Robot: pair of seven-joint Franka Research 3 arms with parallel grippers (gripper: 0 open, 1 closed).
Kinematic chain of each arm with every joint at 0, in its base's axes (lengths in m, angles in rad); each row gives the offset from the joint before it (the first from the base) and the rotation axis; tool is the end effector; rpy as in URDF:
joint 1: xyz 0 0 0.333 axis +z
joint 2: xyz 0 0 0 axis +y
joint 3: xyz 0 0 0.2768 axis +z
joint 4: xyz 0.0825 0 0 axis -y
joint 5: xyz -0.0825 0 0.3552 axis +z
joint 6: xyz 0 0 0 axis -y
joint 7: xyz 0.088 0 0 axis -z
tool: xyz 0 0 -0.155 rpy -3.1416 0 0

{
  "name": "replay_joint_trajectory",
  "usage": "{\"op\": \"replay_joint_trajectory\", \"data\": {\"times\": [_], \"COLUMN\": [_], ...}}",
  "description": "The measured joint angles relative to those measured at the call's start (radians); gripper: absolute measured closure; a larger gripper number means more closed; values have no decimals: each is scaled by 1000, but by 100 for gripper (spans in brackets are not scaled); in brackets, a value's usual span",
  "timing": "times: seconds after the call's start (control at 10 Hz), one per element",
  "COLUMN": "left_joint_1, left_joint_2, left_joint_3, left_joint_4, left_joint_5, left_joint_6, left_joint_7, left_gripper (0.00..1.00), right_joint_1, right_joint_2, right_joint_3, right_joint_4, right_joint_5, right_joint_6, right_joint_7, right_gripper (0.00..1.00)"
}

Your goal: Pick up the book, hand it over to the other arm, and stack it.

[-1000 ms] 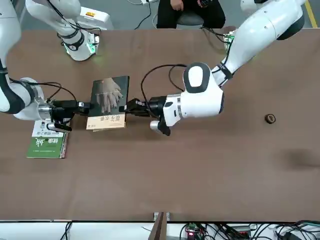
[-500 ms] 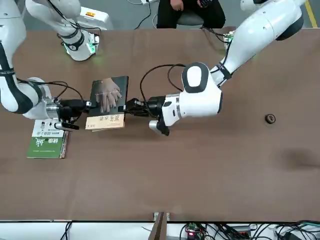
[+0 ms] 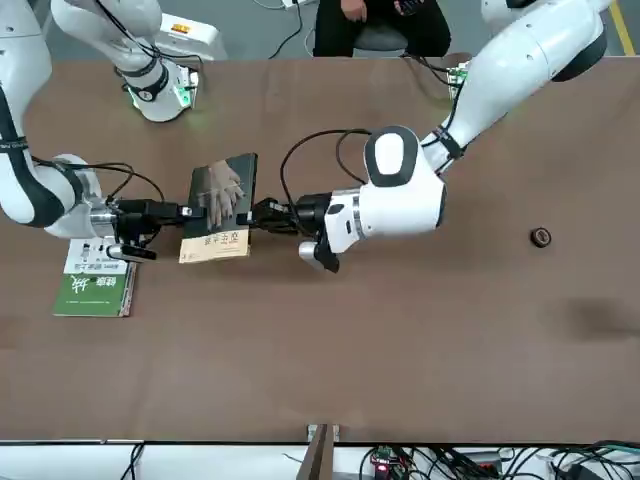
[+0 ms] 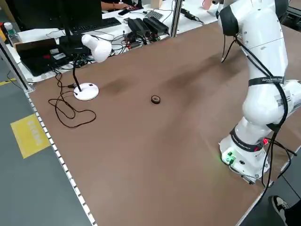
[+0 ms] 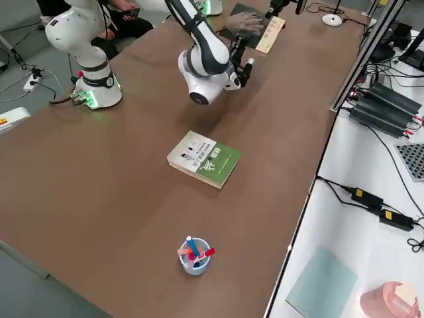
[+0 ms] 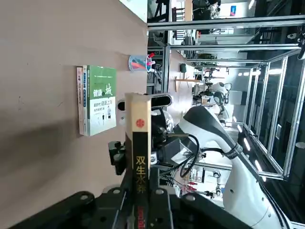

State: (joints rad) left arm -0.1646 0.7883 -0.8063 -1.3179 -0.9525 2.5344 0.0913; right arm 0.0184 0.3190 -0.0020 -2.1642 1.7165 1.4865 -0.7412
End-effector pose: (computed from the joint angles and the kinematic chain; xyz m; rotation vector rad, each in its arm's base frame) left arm 0.5389 -0.5231 0.3941 1.8487 -0.0052 -0.0651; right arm 0.5093 0.1685 0.2947 -1.4081 0.1535 0.1015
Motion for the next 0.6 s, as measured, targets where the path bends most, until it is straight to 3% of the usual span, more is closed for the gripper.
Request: {"op": "replay_joint_trajectory", "data": {"times": [0.2, 0.4, 0.6], "left_joint_1": [0, 0, -2], "left_joint_2": [2, 3, 3], "left_joint_3": [2, 2, 1], "left_joint_4": [0, 0, 0], "left_joint_5": [0, 0, -1], "left_joint_6": [0, 0, 0], "left_joint_7": [0, 0, 0], "left_gripper": [99, 96, 78], "right_joint_1": [-4, -6, -6], "right_joint_2": [0, 0, 0], "right_joint_3": [-3, -6, -12], "right_joint_4": [-1, -1, -1], "right_joint_5": [3, 5, 5], "right_joint_6": [-11, -23, -35], "right_joint_7": [0, 2, 17], "right_gripper": [84, 84, 84]}}
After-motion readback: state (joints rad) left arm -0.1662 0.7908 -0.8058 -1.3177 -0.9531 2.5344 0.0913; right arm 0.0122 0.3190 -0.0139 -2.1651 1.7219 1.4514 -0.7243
